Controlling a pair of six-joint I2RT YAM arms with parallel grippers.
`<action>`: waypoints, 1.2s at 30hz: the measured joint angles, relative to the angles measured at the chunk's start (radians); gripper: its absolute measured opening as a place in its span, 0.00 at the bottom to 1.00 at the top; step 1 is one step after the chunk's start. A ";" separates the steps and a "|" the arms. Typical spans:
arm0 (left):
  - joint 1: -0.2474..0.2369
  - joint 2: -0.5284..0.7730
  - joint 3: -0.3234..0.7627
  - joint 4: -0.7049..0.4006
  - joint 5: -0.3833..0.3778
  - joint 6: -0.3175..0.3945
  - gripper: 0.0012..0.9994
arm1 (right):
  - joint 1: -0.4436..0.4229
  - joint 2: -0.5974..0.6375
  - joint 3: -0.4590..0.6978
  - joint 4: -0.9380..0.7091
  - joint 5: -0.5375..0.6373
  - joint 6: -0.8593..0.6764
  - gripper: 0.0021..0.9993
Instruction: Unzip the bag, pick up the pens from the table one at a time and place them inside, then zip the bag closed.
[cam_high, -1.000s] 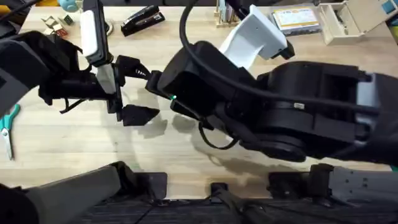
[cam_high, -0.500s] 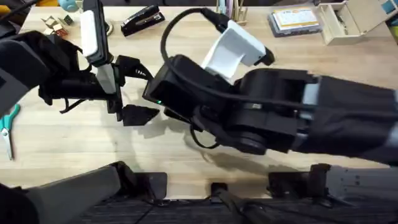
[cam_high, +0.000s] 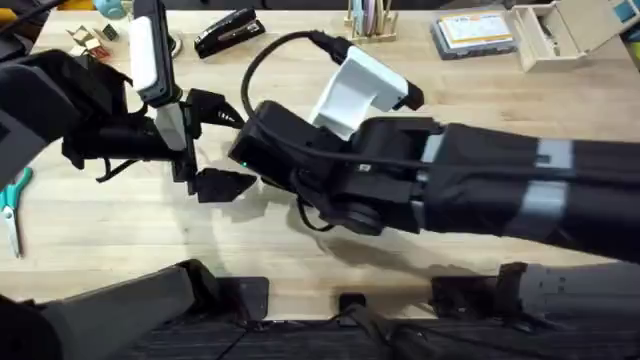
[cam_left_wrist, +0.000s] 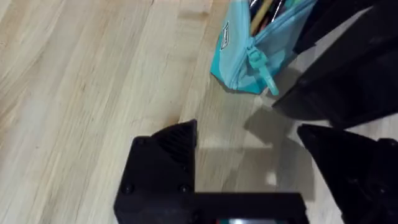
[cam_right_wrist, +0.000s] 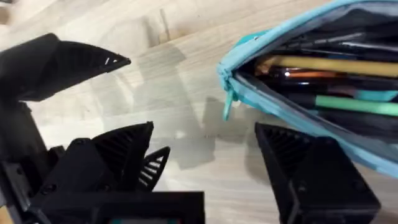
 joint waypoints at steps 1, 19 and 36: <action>0.000 0.000 0.000 0.000 0.000 0.000 0.99 | -0.002 0.008 0.000 0.007 0.003 0.000 1.00; 0.000 0.000 0.000 0.000 0.000 0.000 0.99 | -0.079 0.103 0.000 0.074 0.009 0.003 0.81; 0.000 0.000 0.000 0.000 0.000 0.000 0.99 | -0.094 0.103 0.000 0.074 0.010 0.006 0.31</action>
